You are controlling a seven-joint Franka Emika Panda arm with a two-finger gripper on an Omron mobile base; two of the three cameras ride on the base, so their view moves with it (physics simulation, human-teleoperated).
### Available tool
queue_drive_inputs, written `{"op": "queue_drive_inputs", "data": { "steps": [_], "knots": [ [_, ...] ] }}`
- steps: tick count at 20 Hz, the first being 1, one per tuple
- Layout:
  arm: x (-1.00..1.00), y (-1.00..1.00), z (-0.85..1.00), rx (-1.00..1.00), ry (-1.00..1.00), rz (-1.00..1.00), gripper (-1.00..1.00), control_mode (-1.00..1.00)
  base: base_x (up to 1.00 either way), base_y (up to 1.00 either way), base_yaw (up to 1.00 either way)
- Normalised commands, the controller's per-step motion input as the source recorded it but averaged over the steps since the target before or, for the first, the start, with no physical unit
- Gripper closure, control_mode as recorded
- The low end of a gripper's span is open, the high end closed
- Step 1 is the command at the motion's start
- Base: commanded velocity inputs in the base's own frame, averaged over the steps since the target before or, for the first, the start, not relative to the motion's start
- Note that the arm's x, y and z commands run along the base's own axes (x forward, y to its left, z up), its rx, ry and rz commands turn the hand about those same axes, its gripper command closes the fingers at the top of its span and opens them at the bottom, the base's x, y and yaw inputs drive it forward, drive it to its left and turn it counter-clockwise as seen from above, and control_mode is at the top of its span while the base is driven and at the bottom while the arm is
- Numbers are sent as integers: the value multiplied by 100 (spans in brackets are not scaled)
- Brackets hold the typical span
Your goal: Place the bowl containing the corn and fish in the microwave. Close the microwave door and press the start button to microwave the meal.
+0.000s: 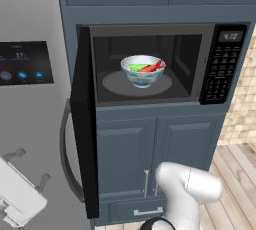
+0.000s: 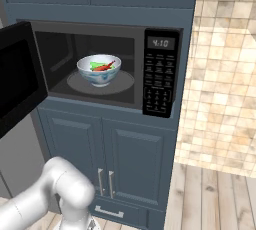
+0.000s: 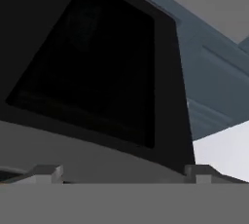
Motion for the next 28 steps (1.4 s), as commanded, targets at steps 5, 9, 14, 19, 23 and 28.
{"op": "queue_drive_inputs", "data": {
  "steps": [5,9,14,19,23,28],
  "knots": [
    [66,2,-18,0,1,-17,-100,-100,0,0,0],
    [72,0,-16,0,0,-18,-100,-100,0,0,0],
    [9,-41,-5,0,0,-20,-100,-100,0,0,0],
    [-41,-96,0,0,-4,-12,-100,-100,0,0,0],
    [-32,-100,0,1,-5,-2,-100,-100,0,0,0],
    [-11,-100,0,8,-5,0,-100,-100,0,0,0]
  ]
}}
